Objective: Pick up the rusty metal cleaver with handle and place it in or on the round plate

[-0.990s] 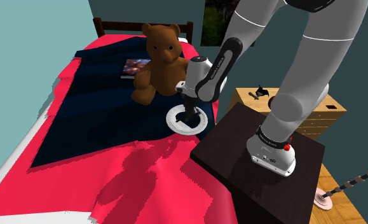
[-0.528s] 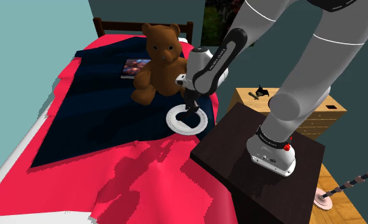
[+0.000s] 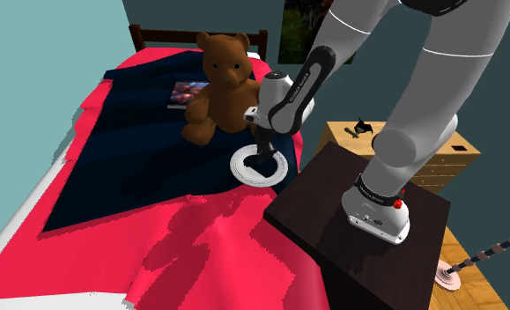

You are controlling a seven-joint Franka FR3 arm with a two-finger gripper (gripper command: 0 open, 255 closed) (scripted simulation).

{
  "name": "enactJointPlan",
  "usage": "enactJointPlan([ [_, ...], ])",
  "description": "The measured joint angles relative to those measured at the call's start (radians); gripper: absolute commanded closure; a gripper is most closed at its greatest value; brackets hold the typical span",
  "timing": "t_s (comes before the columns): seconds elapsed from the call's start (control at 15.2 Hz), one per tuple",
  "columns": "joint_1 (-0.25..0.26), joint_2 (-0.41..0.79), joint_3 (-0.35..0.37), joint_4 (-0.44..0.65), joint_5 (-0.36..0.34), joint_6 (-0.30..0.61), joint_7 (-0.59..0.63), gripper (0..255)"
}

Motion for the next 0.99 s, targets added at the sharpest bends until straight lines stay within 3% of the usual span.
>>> enactJointPlan([
  [0.46,0.088,0.129,-0.110,0.030,-0.126,0.098,0.096,255],
  [0.92,0.102,0.150,-0.130,0.034,-0.141,0.115,0.105,255],
  [0.99,0.102,0.150,-0.130,0.034,-0.141,0.115,0.105,0],
])
